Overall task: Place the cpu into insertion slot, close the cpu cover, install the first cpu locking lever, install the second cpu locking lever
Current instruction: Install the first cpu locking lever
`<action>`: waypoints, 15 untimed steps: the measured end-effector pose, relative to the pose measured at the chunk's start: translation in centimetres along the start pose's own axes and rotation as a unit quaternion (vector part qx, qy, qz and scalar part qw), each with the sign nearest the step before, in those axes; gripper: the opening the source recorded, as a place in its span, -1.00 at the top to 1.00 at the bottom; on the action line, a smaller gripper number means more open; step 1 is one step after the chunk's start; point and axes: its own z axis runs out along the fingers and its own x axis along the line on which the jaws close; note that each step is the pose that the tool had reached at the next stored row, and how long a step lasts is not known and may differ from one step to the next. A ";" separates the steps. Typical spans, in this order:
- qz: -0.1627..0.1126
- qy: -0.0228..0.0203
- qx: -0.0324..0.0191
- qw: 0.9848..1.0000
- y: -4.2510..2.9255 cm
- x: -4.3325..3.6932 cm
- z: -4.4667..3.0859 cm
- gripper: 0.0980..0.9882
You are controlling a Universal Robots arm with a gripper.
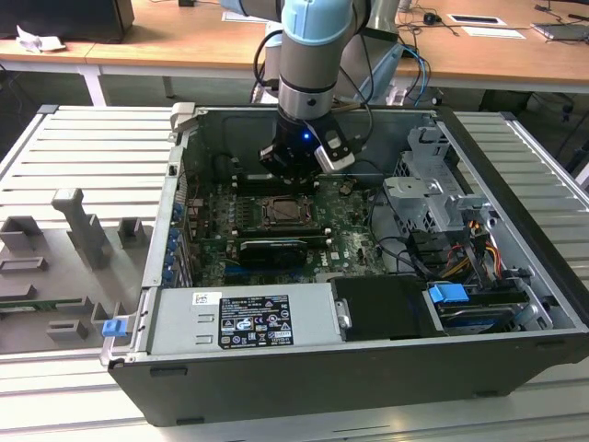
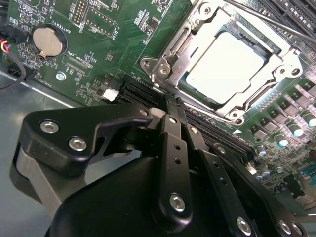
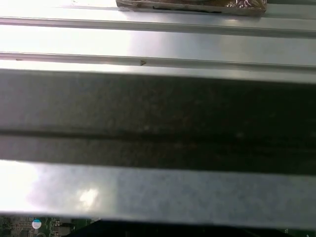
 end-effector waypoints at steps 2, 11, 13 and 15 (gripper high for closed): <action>0.000 0.000 0.001 1.000 -0.01 0.00 0.08 0.98; 0.000 0.000 0.004 1.000 -0.03 0.00 0.21 0.98; 0.000 0.000 0.004 1.000 -0.02 0.00 0.21 0.98; 0.000 0.000 0.007 1.000 -0.03 0.00 0.19 0.98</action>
